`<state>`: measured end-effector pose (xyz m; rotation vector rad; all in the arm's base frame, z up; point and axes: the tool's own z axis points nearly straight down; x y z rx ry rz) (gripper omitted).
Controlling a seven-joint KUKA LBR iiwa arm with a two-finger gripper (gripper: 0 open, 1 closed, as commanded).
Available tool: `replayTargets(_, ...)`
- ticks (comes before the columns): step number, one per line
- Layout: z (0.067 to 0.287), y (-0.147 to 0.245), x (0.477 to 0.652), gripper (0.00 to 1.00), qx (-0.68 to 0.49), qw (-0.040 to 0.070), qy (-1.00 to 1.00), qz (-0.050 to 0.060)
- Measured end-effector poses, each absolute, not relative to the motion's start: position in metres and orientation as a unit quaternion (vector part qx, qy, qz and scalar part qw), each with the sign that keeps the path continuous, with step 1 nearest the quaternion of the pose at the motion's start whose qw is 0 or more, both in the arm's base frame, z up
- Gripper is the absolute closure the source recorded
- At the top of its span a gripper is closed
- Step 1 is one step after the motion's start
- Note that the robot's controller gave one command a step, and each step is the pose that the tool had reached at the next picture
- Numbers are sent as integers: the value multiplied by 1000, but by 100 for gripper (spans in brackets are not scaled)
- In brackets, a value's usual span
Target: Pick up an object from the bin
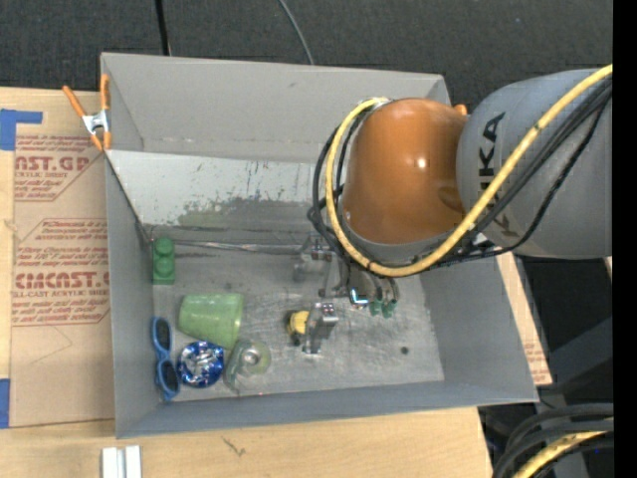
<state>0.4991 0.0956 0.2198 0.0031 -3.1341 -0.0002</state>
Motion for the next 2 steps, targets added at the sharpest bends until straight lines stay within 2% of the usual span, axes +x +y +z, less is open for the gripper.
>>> replayTargets(1,71,69,516,0,106,-5,-994,-1)
replayTargets(2,72,-1,526,0,118,-5,-993,0)
